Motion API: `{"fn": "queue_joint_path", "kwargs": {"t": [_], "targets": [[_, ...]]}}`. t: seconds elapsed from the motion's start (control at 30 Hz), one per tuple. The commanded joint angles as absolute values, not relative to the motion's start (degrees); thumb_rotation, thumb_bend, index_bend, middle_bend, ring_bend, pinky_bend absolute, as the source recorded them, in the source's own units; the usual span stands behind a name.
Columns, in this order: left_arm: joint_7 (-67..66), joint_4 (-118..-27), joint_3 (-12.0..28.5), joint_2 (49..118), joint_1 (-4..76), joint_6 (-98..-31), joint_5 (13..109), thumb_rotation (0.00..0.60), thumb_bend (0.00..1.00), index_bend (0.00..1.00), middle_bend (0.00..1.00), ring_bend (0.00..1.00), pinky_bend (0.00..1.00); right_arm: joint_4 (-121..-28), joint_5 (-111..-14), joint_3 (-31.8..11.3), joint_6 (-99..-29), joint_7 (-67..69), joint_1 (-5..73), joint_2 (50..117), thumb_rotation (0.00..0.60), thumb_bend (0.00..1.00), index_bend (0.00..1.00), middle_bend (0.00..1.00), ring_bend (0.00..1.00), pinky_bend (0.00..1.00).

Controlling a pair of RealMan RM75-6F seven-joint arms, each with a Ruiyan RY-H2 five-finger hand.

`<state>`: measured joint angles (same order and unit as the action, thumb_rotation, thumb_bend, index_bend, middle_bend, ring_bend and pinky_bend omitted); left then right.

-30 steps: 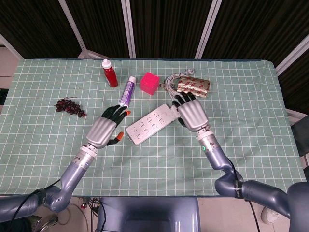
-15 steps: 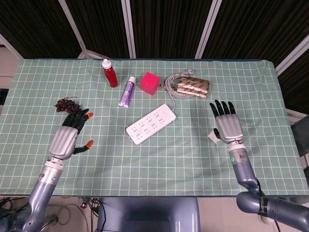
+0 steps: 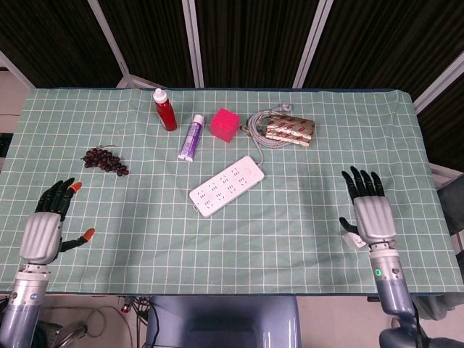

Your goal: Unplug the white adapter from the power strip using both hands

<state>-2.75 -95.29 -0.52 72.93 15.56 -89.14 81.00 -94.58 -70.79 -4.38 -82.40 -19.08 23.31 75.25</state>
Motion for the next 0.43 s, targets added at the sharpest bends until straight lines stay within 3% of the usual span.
{"fn": "queue_joint_path", "kwargs": {"t": [0.03,0.2,0.43], "targets": [[-0.23,-92.97,-2.32,72.75,13.25,-90.43,82.32,0.600,0.12,0.08,0.02,0.00,0.08,-94.77,-77.25,0.46,-88.85,-10.93,16.85,72.77,0.600,0.25,0.00,0.00,0.00,0.00],[1.94,-89.54,-3.65,72.12,10.88,-92.12,83.95,0.600,0.05,0.01,0.00,0.00,0.01,-90.22,-81.29,3.59,-94.69,-4.39,11.14,71.00,0.600,0.23,0.00,0.00,0.00,0.00],[1.95,-86.56,-4.10,71.50,8.62,-93.65,84.70,0.600,0.03,0.00,0.00,0.00,0.00,-83.91,-82.51,4.04,-98.22,1.46,7.01,69.99,0.600,0.20,0.00,0.00,0.00,0.00]]}}
